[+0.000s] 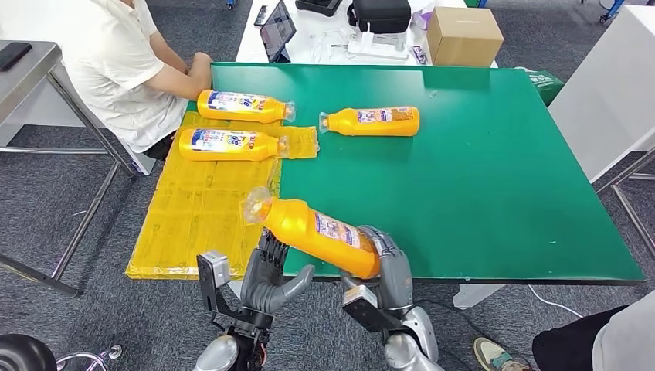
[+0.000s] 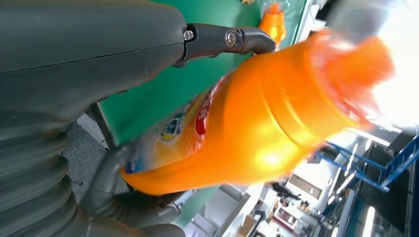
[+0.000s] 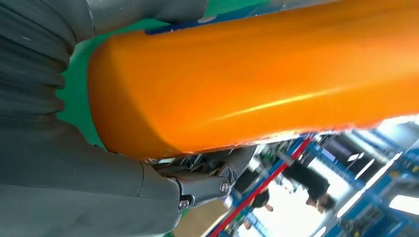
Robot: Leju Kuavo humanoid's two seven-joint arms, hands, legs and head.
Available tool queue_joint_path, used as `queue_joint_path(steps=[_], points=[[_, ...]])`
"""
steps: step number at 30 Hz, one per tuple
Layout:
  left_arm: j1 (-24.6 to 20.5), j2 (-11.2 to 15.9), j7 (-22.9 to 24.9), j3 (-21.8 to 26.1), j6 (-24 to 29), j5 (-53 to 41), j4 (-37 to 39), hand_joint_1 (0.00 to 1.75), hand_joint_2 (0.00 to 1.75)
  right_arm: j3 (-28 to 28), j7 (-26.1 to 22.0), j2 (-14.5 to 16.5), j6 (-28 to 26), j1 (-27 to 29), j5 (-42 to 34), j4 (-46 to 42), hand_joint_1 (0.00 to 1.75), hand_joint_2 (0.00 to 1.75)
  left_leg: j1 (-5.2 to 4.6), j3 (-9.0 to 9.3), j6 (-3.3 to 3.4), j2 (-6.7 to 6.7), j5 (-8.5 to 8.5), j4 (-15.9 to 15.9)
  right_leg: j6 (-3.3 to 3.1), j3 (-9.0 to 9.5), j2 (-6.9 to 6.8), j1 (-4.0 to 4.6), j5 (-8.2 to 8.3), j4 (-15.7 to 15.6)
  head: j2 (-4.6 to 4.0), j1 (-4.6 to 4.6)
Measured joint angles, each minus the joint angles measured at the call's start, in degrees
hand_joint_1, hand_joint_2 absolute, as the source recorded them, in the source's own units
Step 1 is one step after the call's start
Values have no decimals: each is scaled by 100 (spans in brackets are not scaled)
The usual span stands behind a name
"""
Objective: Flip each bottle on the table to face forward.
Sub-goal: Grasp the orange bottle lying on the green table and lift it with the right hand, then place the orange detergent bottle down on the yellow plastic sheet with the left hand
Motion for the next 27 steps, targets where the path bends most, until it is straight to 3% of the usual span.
queue_joint_path(steps=[10,27], points=[[-1,-5,235,-57,115,363,120,0,175,771,39,89,127,54,-92,-481,175,175,0,-2,0,0,1,0,0,-4,0,0,0,0,0,1],[67,-45,-9,20,223,932,-163,0,175,1089,75,114,239,68,-380,-541,175,175,0,-2,0,1,0,0,0,-4,0,0,0,0,0,0]])
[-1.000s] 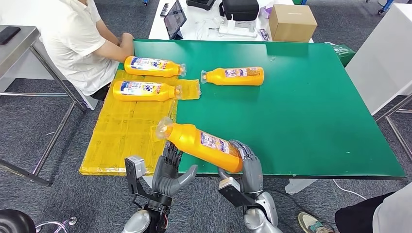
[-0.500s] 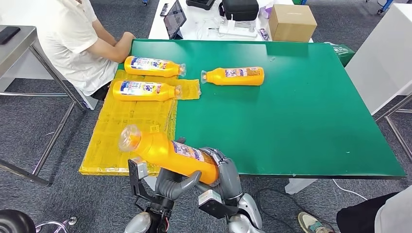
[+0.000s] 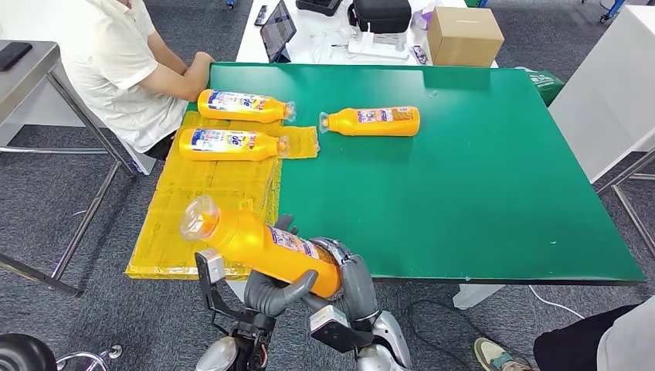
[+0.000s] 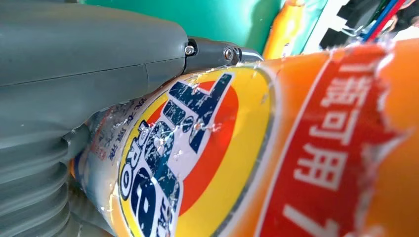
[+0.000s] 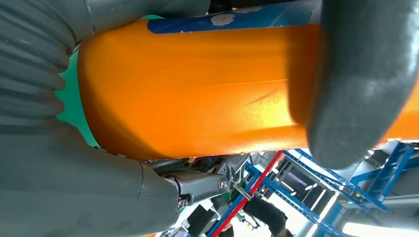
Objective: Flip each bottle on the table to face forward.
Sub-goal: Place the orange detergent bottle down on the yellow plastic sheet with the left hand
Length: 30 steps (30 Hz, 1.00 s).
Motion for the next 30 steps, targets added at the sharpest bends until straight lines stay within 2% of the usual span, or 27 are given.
queue_joint_path(steps=[6,7,8,11,13,16,17,21,22,25,30], points=[[65,1,-23,4,-1,37,-178,0,175,56,-15,32,27,-26,-27,25,174,175,0,0,0,0,0,0,0,0,0,0,0,0,0,1],[70,1,-37,5,-8,57,-188,8,175,61,-16,36,35,-30,-32,31,174,175,0,0,0,0,0,0,0,0,0,0,0,0,0,1],[73,1,-58,5,-23,90,-195,39,175,65,-17,39,50,-33,-41,38,175,175,0,0,0,0,0,0,0,-1,0,0,0,0,0,1],[77,1,-133,13,-82,203,-212,152,175,69,-37,51,112,-62,-103,91,175,175,0,0,0,1,0,0,0,-2,0,0,0,0,0,0],[73,1,-168,26,-101,243,-214,171,175,70,-54,66,135,-92,-148,152,175,175,0,0,0,1,0,0,0,-3,0,0,0,0,0,0],[72,1,-225,50,-119,262,-213,175,175,84,-69,85,143,-136,-191,234,171,175,0,0,0,2,0,0,0,-4,1,0,0,0,0,0],[72,1,-250,60,-128,268,-212,175,175,95,-75,90,143,-158,-207,263,164,175,0,0,0,3,0,0,0,-4,1,0,0,0,0,0],[65,1,-325,108,-224,313,-212,175,175,143,-99,107,160,-258,-262,395,6,175,0,0,0,4,0,0,0,-6,1,0,0,0,0,0],[55,1,-329,124,-270,354,-213,175,175,148,-104,112,187,-272,-282,437,0,131,0,0,0,3,0,0,0,-5,1,0,0,0,0,-1],[11,8,-287,188,-411,514,-218,175,175,149,-109,116,308,-273,-357,577,0,0,0,-1,0,2,0,0,0,-4,1,0,0,0,0,0],[3,19,-245,271,-485,582,-218,175,175,134,-109,132,353,-269,-379,725,0,0,0,-1,0,4,0,0,0,-6,1,0,0,0,0,-1]])
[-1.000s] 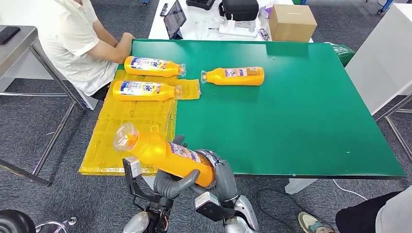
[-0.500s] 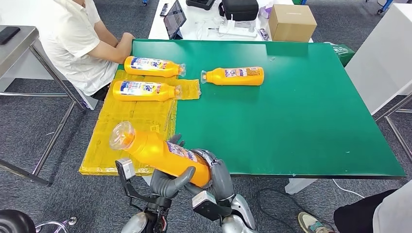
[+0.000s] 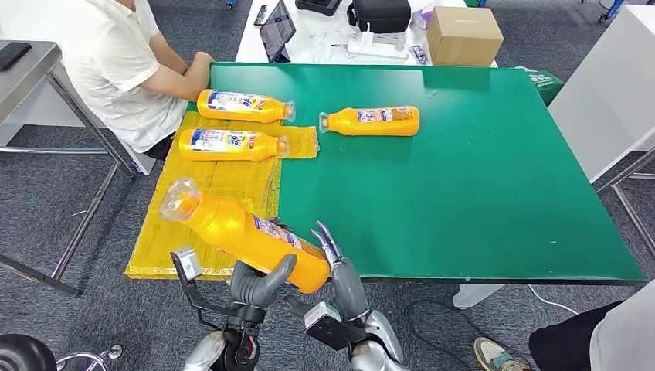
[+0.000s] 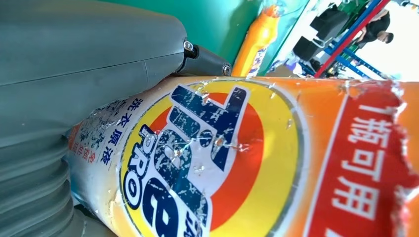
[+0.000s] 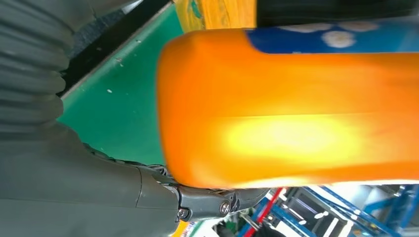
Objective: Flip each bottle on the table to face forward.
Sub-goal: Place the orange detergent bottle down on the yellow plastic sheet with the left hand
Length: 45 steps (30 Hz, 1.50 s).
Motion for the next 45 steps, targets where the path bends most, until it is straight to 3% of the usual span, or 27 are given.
queue_joint_path(steps=[6,9,14,18,20,24,28,40,41,45], points=[[-2,1,-89,51,85,-176,-21,175,175,-15,1,8,-85,11,82,93,0,0,0,0,0,0,0,0,0,0,0,0,0,0,0,1],[-8,10,-258,76,511,-806,-79,175,175,-27,2,-1,-293,78,236,135,0,0,0,-1,0,-1,0,0,0,1,-1,0,0,0,0,2],[-126,152,-328,231,1671,-2706,11,175,175,-35,2,-76,-755,288,496,154,0,0,0,-1,0,-1,0,0,0,1,-1,1,0,0,0,1],[-314,321,210,499,2861,-5648,457,175,175,-109,2,-136,-1044,428,699,44,0,0,1,0,0,-1,1,0,0,2,0,1,0,0,0,2],[-422,381,524,794,3079,-6781,758,175,175,-234,2,-143,-1091,515,826,-144,0,0,1,0,-1,0,2,0,0,2,0,1,1,1,0,2],[-777,531,1129,1459,2944,-7967,1350,175,175,-574,3,-129,-1109,633,780,-616,0,0,2,0,-2,-1,6,0,0,1,-1,1,2,1,0,2],[-1255,650,1416,1879,2369,-8257,1963,175,175,-718,2,-127,-1129,639,478,-883,0,0,3,0,-1,-2,8,0,0,3,-1,1,3,2,0,2],[-2739,813,2279,1876,1370,-9638,4026,175,175,-733,2,-125,-847,537,134,-935,0,0,3,13,-2,-8,8,-1,0,21,-3,1,3,3,0,2],[-2856,813,2359,1839,1224,-9748,4191,167,175,-735,2,-125,-781,526,97,-934,0,0,3,21,-2,-7,7,-1,0,28,-3,1,2,3,0,2],[-3234,798,2571,1675,818,-10032,4743,4,175,-770,3,-104,-605,499,48,-909,0,0,3,52,-5,-4,4,-2,-2,54,-1,2,2,3,0,2]])
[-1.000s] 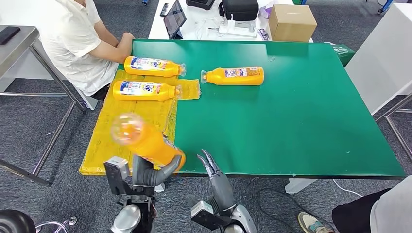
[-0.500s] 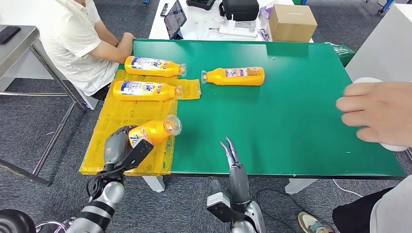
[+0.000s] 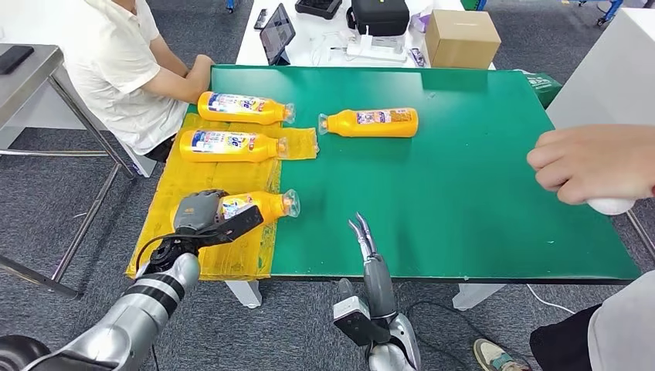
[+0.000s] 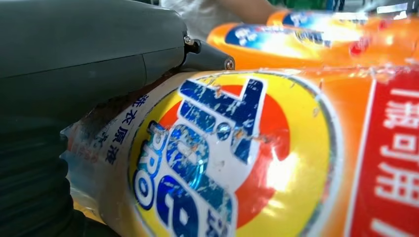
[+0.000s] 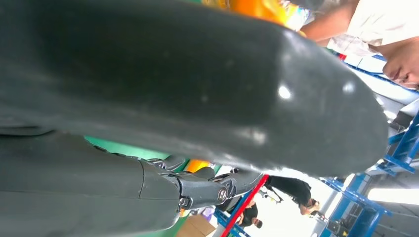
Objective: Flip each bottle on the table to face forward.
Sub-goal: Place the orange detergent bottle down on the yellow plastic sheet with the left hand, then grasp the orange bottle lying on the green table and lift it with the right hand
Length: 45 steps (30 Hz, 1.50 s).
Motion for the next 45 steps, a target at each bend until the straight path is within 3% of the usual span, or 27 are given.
queue_joint_path(steps=[9,17,21,28,34,39,42,45], points=[[-419,-43,65,-421,-686,-557,577,0,175,-160,2,55,217,-10,-290,50,0,0,-1,34,-1,0,0,-1,-2,39,0,0,0,0,0,-1],[-272,-92,-510,-530,-560,-201,386,0,175,-246,2,58,145,18,-297,70,0,0,-2,33,0,-2,0,0,-1,38,0,-1,-1,0,0,-1],[167,-144,-847,-531,-398,169,-202,0,175,-253,2,56,43,58,-343,82,0,0,-3,24,0,-4,-1,0,0,30,0,-2,-2,0,0,0],[1290,-248,-1264,-666,23,1005,-1891,0,175,-275,2,35,-211,163,-399,84,0,0,-4,-21,0,0,0,1,1,-21,1,-3,-1,-1,0,1],[1896,-305,-1691,-781,387,1761,-2928,0,175,-286,2,8,-321,208,-584,70,0,0,-3,-32,0,2,-1,1,1,-32,1,-2,-2,-1,-1,-1],[2607,-431,-2267,-1004,1045,3061,-4078,0,175,-639,2,136,591,462,-1872,-257,0,0,-4,-47,1,1,-4,1,1,-45,1,-3,-3,-1,0,1],[2879,-458,-2513,-1182,1306,3506,-4539,0,175,-1012,2,305,1061,613,-2140,-567,0,0,-4,-49,1,1,-5,1,1,-48,0,-3,-3,-2,0,-2],[3041,-522,-2649,-1308,1425,3824,-4798,0,175,-1331,12,475,1169,686,-2195,-806,0,0,-3,-48,1,1,-5,1,1,-48,0,-2,-2,-2,0,-2]])
